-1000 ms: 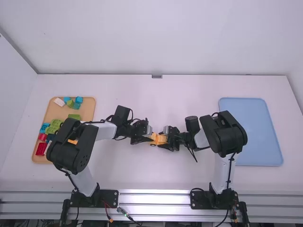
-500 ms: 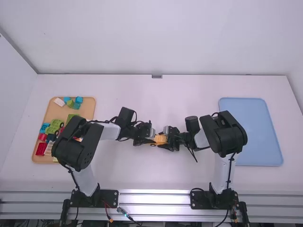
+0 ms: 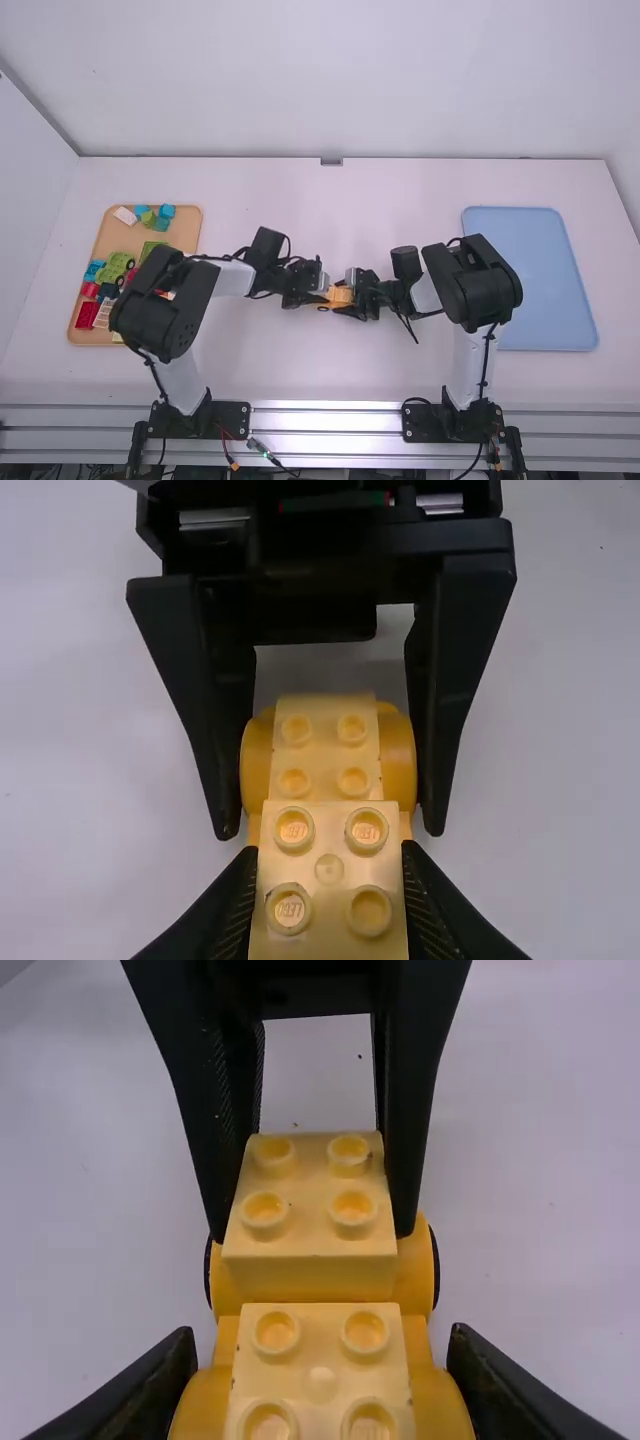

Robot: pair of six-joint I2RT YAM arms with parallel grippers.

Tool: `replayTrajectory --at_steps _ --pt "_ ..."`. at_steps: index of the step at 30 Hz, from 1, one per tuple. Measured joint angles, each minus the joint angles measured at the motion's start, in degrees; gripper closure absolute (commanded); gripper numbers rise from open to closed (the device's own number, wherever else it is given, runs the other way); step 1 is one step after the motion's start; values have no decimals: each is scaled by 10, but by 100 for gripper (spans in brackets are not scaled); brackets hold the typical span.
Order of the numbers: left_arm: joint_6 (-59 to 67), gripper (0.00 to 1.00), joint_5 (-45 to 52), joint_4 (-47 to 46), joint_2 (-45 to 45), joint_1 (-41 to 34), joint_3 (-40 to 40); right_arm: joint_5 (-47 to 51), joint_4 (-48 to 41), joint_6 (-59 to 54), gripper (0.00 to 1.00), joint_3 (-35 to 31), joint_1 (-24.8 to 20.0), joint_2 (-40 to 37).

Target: Assemble lego blocks to make yellow taxi

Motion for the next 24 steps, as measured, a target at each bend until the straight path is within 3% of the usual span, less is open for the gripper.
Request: replayTrajectory --at_steps 4,6,8,11,12,13,24 --pt "-3 98 0 1 2 -1 0 -1 0 1 49 0 -1 0" --pt "-9 92 0 1 2 -1 0 -1 0 1 49 0 -1 0" --pt "-13 62 0 1 2 -1 0 -1 0 1 49 0 -1 0" --pt "-14 50 0 1 3 -1 0 0 0 0 48 0 -1 0" --pt "-14 35 0 1 5 -1 0 0 0 0 49 0 -1 0" --pt "-15 31 0 2 6 -1 0 0 0 0 48 0 -1 0" --pt "-92 14 1 82 9 6 0 0 0 1 48 0 -3 0"
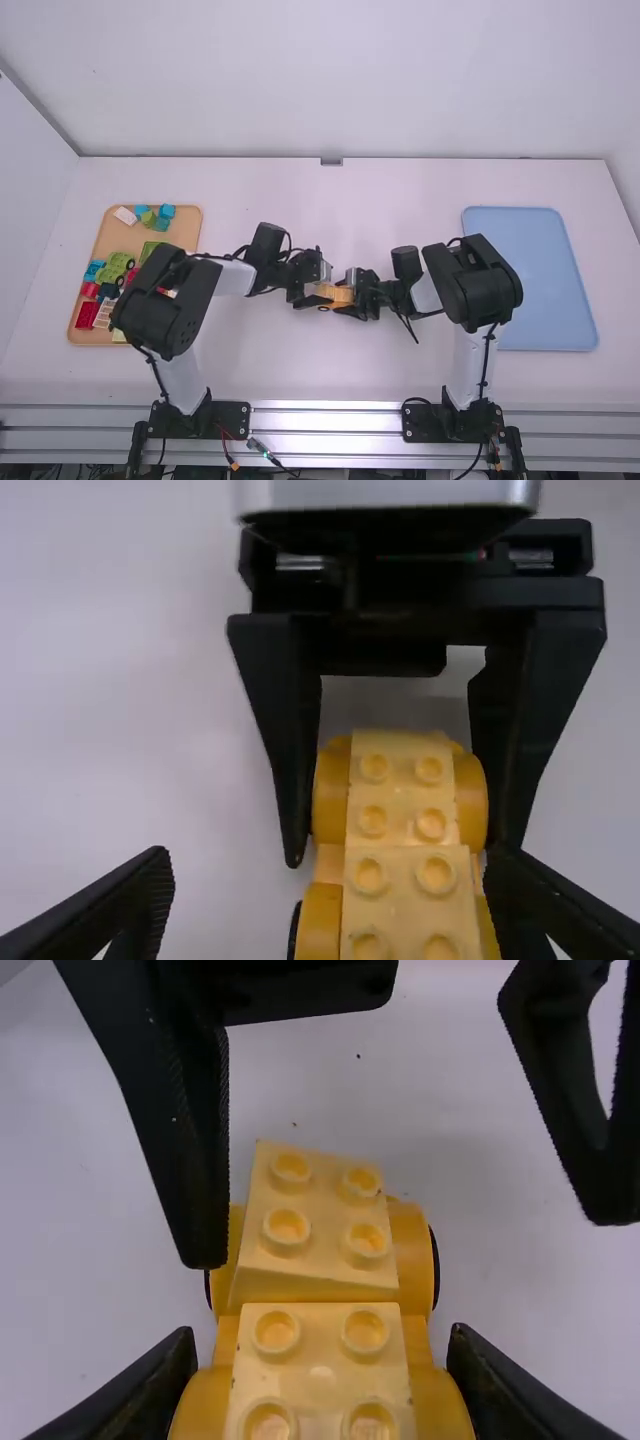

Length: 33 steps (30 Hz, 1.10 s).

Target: Assemble lego blocks to make yellow taxi

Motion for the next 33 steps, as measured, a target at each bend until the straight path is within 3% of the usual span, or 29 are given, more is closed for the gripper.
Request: replayTrajectory --at_steps 10,25,33 --pt "-10 20 0 -61 0 1 0 0 0 2 48 0 -1 0" --pt "-10 70 5 -64 0 1 1 0 0 2 48 0 0 0" --pt "5 74 9 -66 -1 1 2 -1 0 6 48 0 -1 0"
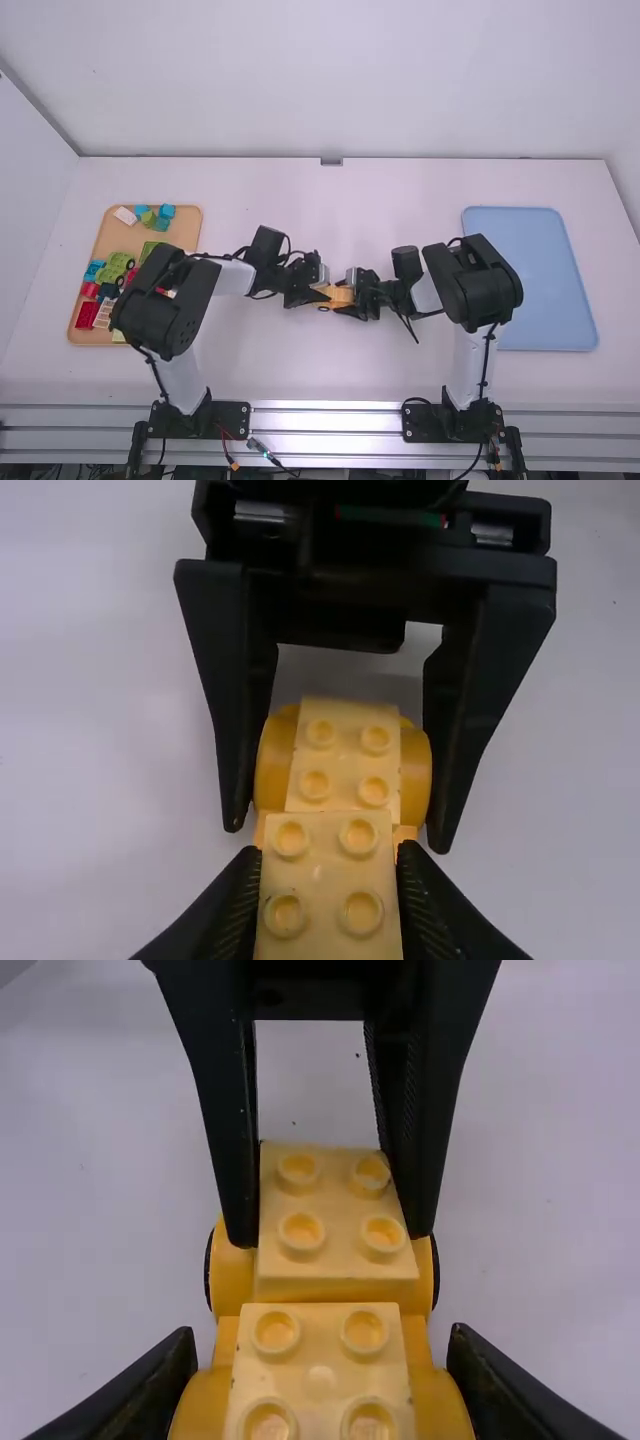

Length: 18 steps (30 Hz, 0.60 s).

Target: Assemble lego blocks to make yellow taxi

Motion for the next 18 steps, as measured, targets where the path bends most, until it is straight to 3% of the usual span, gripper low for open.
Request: replayTrajectory --at_steps 6,8,9,10,14,18 --pt "48 69 -1 0 0 -4 0 0 0 0 48 0 0 0" --pt "72 58 -5 5 0 -7 -5 0 0 0 48 0 0 0" --pt "78 36 -7 14 0 -7 -9 0 0 0 48 0 0 0" --pt "80 26 -7 18 0 -7 -13 1 0 0 48 0 0 0" --pt "63 1 -9 57 0 -7 -32 1 1 0 49 0 0 0" --pt "20 1 -9 106 0 -7 -33 2 1 1 48 0 0 0"
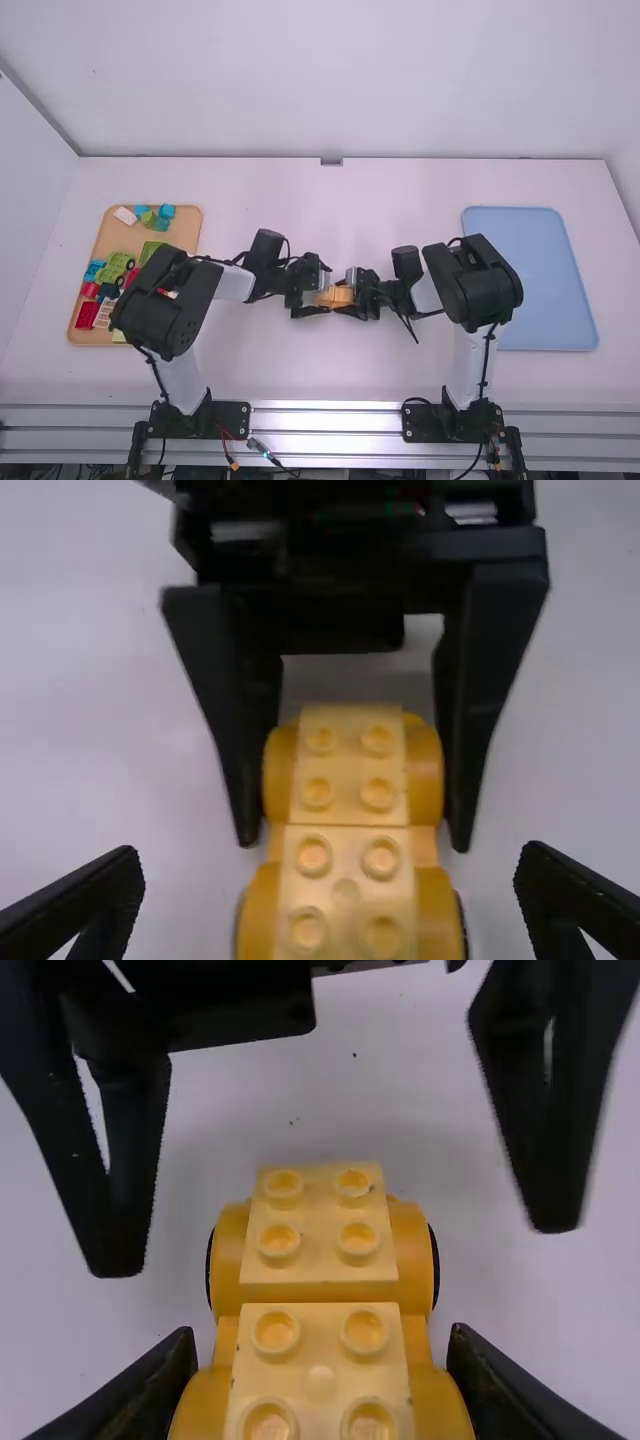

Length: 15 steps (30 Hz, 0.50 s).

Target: Assemble lego blocks to make yellow taxi

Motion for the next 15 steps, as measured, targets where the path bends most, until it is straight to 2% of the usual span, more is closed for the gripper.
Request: replayTrajectory --at_steps 5,6,7,8,9,10,11,15 --pt "-55 1 14 17 -6 9 0 0 0 -1 48 0 0 0" --pt "-63 5 27 18 -12 15 0 0 0 -1 48 0 0 0" --pt "-69 13 38 18 -17 21 0 0 0 1 48 0 0 0" --pt "-76 29 56 18 -24 32 0 0 0 0 48 0 0 0" --pt "-76 50 65 19 -27 38 0 0 0 -1 48 0 0 0" --pt "-81 88 77 19 -31 47 0 0 0 1 48 0 0 0" --pt "-83 98 84 16 -34 54 0 0 0 0 48 0 0 0" --pt "-86 98 80 -36 -37 66 3 0 0 1 48 0 0 0"
